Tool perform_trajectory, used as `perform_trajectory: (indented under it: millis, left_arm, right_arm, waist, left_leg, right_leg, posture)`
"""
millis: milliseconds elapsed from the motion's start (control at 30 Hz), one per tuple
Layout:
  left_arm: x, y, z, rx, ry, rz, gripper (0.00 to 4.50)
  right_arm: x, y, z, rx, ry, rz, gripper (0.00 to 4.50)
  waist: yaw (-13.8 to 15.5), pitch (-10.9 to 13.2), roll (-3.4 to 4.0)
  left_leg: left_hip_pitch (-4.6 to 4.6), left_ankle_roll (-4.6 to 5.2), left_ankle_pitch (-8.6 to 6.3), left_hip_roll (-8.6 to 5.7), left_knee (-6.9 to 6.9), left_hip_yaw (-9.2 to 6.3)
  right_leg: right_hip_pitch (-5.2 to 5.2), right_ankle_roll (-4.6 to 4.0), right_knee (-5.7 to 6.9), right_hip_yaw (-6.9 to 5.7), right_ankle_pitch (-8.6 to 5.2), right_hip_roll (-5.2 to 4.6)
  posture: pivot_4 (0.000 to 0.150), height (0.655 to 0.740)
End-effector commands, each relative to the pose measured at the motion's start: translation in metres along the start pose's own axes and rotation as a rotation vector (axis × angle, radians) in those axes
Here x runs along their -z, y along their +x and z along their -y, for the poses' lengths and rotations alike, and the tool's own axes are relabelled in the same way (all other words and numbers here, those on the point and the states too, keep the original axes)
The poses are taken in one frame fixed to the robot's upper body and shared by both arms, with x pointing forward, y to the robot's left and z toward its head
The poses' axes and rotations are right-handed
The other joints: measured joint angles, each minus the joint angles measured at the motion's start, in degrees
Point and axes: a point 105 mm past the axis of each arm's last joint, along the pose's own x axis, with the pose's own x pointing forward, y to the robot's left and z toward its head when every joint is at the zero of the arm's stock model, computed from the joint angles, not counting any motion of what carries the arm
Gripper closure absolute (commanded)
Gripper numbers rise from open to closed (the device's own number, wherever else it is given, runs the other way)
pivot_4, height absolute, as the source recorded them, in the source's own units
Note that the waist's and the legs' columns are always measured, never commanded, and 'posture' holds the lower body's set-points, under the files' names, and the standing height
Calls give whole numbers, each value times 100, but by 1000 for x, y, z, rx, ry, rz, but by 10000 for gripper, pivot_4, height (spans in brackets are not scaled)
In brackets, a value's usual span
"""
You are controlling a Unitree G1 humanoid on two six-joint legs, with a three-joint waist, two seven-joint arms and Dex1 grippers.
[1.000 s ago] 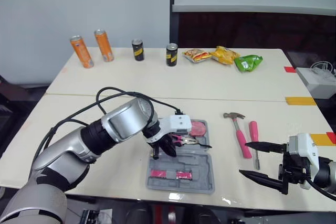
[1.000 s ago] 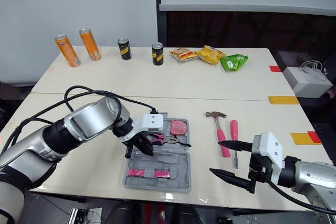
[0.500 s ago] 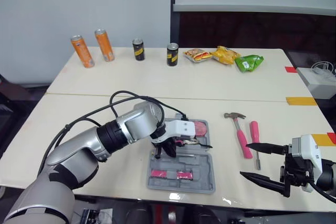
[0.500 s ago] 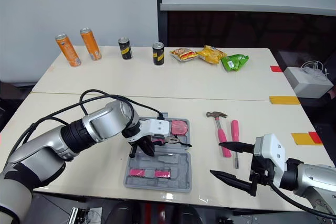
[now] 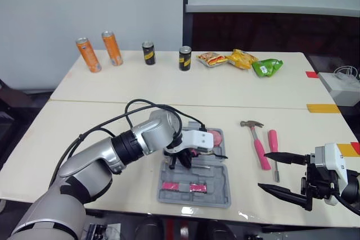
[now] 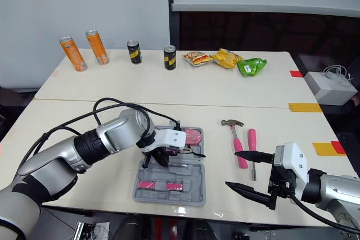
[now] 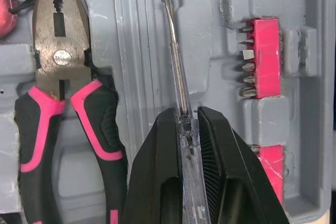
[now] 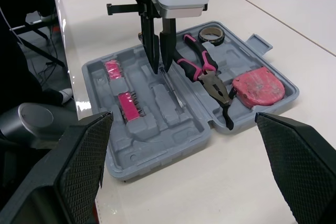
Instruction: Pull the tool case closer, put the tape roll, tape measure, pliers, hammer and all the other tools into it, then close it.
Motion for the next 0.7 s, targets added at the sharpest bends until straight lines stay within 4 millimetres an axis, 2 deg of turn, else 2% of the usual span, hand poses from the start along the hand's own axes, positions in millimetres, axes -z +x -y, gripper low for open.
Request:
perform_trajectory:
  millis: [33,667,700]
  left_arm:
    - [0,-1,0,-3,13,-1,44773]
    - [8,7,-5,-22,40,-45,44773]
    - [7,7,-8,-44,52,-40,39773]
  right_arm:
    - [-13,-1,-4,-14,-48,21,0]
    - [-9,2,-8,-20,-41,28,0]
    - [-9,2,-8,-21,-40,28,0]
  waist:
    - [-4,0,0]
    - [-2,-1,2]
    - [-2,-2,2]
  left_leg:
    - [0,0,0,0,0,0]
    - [1,1,0,0,0,0]
    - [2,1,0,0,0,0]
  right_leg:
    - [0,0,0,0,0,0]
    - [0,0,1,0,0,-2]
    - [1,0,1,0,0,-2]
  posture:
    - [1500,7400]
    - [1500,7400]
    - [1500,7400]
